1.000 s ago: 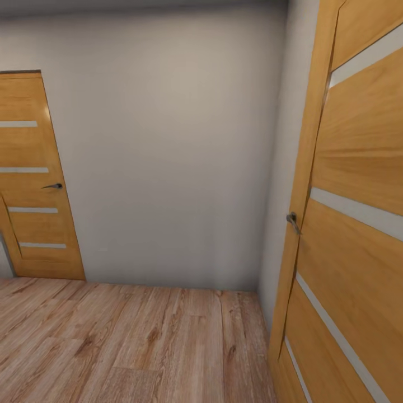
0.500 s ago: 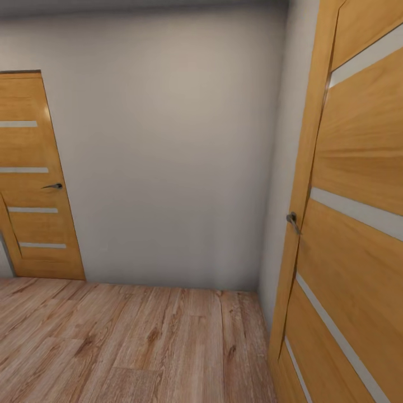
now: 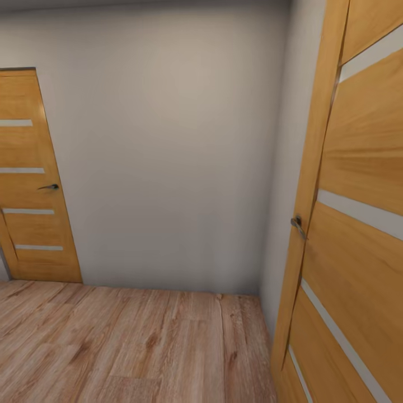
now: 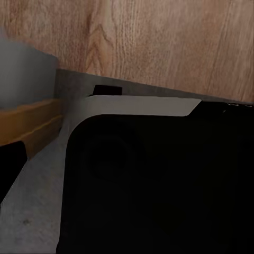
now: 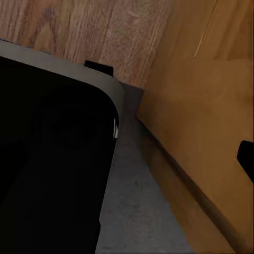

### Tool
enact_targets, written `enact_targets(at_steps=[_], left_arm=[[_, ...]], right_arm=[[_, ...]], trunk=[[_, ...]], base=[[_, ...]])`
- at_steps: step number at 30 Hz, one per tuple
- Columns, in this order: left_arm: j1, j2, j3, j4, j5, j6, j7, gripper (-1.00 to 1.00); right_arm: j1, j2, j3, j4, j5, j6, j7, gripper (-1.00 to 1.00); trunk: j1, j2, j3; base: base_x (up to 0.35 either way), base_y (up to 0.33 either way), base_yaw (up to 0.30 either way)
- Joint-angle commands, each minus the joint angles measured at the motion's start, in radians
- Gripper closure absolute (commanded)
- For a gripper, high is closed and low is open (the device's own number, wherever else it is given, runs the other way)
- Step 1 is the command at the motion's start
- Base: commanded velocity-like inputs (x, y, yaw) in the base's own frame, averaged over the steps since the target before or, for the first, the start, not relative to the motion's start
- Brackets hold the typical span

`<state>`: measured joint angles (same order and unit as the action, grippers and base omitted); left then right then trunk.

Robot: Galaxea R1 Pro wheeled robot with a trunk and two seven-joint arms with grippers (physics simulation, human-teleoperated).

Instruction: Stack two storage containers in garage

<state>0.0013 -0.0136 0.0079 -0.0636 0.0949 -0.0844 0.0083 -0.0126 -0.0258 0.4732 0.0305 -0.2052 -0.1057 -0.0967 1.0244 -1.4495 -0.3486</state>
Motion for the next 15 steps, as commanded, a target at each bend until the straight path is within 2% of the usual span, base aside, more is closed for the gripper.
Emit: enact_targets(at_steps=[1,15], left_arm=[[0.0,0.0,0.0,-0.001,0.01,-0.002,0.001,-1.0],[0.0,0.0,0.0,-0.001,0.01,-0.002,0.001,-1.0]], right_arm=[[-0.001,0.001,0.008,0.003,-0.01,-0.006,-0.001,-1.0],[-0.001,0.006,0.008,0.003,-0.01,-0.006,-0.001,-1.0]], trunk=[[0.001,-0.001,-0.001],[0.001,-0.001,-0.001]], base=[[0.312,0.0,0.0],[0.319,0.0,0.0]])
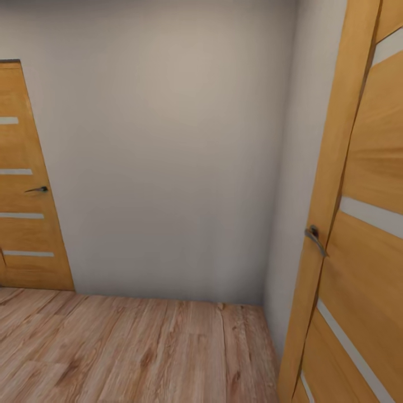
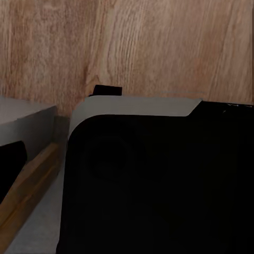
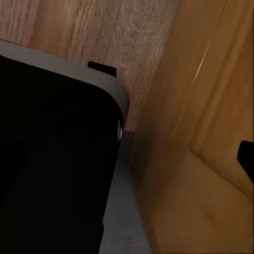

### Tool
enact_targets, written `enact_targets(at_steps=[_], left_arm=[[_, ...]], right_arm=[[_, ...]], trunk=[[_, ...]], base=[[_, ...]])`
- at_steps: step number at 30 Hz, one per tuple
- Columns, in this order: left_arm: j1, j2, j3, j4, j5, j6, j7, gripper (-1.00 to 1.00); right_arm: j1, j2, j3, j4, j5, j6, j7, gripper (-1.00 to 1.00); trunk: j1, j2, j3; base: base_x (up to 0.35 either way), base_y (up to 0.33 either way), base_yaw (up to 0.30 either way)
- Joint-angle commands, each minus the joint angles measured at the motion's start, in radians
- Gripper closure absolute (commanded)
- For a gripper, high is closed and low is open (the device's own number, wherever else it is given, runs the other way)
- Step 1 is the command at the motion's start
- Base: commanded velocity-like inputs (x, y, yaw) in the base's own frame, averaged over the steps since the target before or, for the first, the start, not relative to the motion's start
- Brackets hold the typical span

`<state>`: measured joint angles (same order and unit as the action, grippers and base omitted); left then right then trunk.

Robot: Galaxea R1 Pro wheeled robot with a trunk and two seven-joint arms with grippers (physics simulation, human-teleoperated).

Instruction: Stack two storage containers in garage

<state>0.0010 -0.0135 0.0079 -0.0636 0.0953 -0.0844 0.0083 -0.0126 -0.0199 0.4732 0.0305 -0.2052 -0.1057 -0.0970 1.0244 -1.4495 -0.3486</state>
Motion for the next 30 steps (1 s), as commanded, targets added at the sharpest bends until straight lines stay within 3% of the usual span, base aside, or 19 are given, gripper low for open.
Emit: enact_targets(at_steps=[1,20,30], left_arm=[[0.0,0.0,0.0,-0.001,0.01,-0.002,0.001,-1.0],[0.0,0.0,0.0,-0.001,0.011,-0.003,0.001,-1.0],[0.0,0.0,0.0,-0.002,0.009,-0.003,0.001,-1.0]], right_arm=[[-0.001,0.001,0.008,0.003,-0.01,-0.006,0.0,-1.0],[-0.001,-0.001,0.008,0.003,-0.008,-0.008,0.0,-1.0],[-0.001,-0.005,0.008,0.003,-0.008,-0.009,-0.001,-1.0]], trunk=[[0.001,-0.001,-0.001],[0.001,-0.001,-0.001],[0.001,-0.001,-0.001]], base=[[0.32,0.0,0.0],[0.317,0.0,0.003],[0.143,0.0,0.216]])
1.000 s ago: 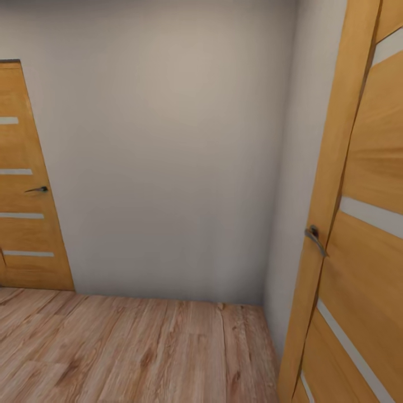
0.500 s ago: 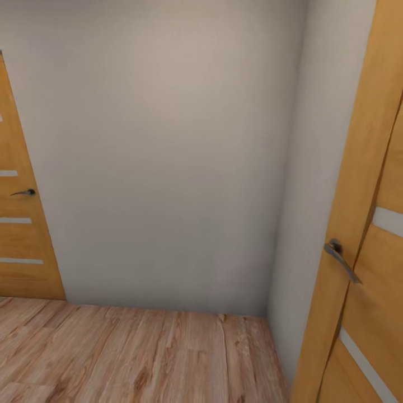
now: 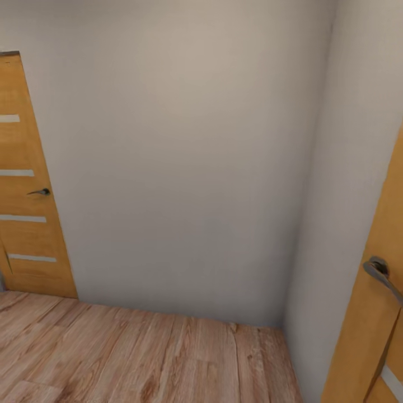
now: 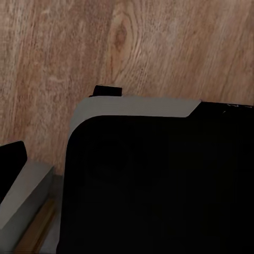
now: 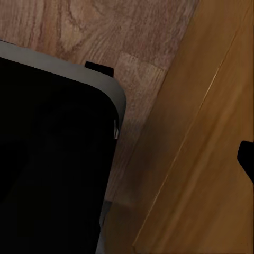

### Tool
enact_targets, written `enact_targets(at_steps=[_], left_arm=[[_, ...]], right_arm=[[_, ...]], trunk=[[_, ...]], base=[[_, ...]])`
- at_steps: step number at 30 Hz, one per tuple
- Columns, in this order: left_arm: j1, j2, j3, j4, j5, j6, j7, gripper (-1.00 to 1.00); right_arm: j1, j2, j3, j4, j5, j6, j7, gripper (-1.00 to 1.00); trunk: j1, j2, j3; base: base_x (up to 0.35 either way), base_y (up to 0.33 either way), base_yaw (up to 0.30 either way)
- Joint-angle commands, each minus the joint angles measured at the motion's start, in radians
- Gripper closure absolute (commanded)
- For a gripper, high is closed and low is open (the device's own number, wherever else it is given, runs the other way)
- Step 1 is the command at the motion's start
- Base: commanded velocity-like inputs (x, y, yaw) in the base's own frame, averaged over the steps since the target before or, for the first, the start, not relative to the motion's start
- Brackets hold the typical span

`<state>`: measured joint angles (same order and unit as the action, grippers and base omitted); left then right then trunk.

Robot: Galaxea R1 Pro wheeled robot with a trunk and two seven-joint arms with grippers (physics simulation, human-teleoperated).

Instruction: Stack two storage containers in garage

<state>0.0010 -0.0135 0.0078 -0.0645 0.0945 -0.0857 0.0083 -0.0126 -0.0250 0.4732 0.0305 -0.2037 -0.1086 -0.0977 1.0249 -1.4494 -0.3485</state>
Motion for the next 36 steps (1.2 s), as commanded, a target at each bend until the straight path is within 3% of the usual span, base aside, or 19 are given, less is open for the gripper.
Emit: enact_targets(at_steps=[1,17,36], left_arm=[[0.0,0.0,0.0,-0.001,0.01,-0.002,0.001,-1.0],[0.0,0.0,0.0,-0.002,0.011,-0.002,0.001,-1.0],[0.0,0.001,0.0,0.0,0.019,-0.002,0.001,-1.0]], right_arm=[[-0.001,0.0,0.008,0.003,-0.009,-0.006,0.0,-1.0],[-0.001,0.0,0.008,0.003,-0.009,-0.008,0.0,-1.0],[-0.001,0.001,0.008,0.003,-0.008,-0.016,0.0,-1.0]], trunk=[[0.0,-0.001,-0.001],[0.0,-0.001,-0.001],[0.0,-0.001,-0.001]], base=[[0.008,0.0,0.267],[0.015,0.0,0.259],[0.304,0.0,0.017]])
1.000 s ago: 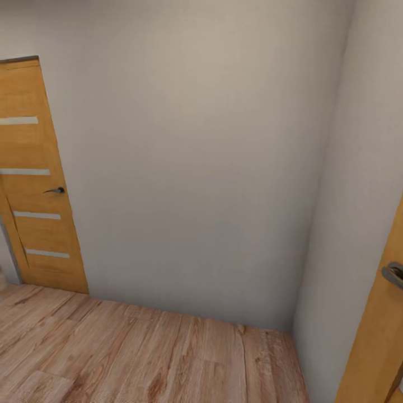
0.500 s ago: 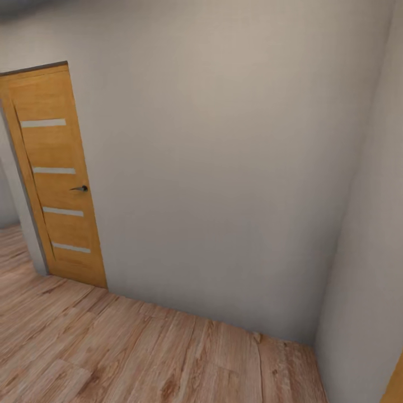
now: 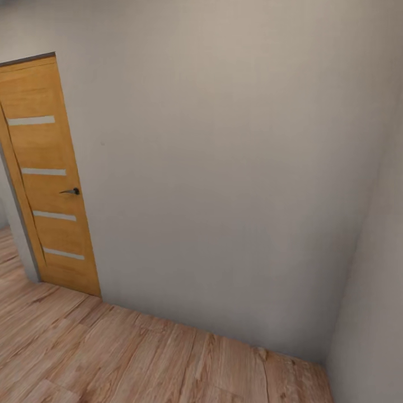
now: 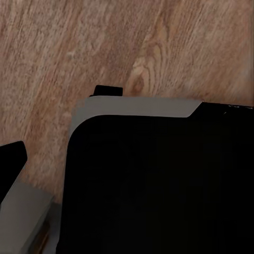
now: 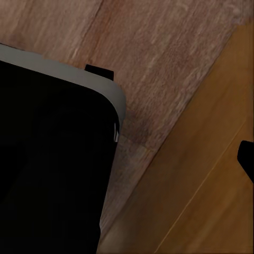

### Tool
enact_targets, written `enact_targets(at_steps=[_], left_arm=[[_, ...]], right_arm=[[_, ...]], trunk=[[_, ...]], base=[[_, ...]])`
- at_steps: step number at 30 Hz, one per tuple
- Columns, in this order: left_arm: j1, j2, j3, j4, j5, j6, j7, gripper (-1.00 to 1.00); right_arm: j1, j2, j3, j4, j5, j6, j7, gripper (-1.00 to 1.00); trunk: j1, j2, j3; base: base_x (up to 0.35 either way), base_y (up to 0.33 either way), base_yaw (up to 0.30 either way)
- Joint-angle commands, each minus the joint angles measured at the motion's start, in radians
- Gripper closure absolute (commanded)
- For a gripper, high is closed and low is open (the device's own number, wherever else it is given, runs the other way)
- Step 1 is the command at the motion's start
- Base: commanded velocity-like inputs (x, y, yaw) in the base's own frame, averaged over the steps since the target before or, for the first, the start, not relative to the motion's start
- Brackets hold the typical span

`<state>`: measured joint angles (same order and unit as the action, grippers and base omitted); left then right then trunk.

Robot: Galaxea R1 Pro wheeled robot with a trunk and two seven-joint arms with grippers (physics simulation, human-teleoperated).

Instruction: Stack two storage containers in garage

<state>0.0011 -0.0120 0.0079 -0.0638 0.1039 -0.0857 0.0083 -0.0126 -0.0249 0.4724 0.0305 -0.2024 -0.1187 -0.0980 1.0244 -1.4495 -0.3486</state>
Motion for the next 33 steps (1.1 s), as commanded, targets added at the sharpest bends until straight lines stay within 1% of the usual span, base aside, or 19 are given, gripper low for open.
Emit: enact_targets(at_steps=[1,21,25,33], left_arm=[[0.0,0.0,0.0,-0.001,0.01,-0.002,0.001,-1.0],[0.0,0.0,0.0,-0.001,0.011,-0.002,0.001,-1.0],[0.0,-0.001,0.0,-0.002,0.011,-0.002,0.001,-1.0],[0.0,-0.002,0.0,-0.002,0.011,-0.003,0.001,-1.0]], right_arm=[[-0.001,0.0,0.009,0.003,-0.009,-0.007,0.0,-1.0],[-0.001,-0.001,0.009,0.003,-0.009,-0.006,0.0,-1.0],[-0.001,-0.001,0.009,0.003,-0.009,-0.006,0.0,-1.0],[-0.001,-0.001,0.007,0.003,-0.015,-0.007,-0.001,-1.0]], trunk=[[0.001,-0.001,-0.001],[0.001,-0.001,-0.001],[0.001,-0.001,-0.001],[0.001,-0.001,-0.001]], base=[[0.322,0.0,0.144],[0.309,0.0,0.261],[0.125,0.0,0.276],[0.014,0.0,0.282]])
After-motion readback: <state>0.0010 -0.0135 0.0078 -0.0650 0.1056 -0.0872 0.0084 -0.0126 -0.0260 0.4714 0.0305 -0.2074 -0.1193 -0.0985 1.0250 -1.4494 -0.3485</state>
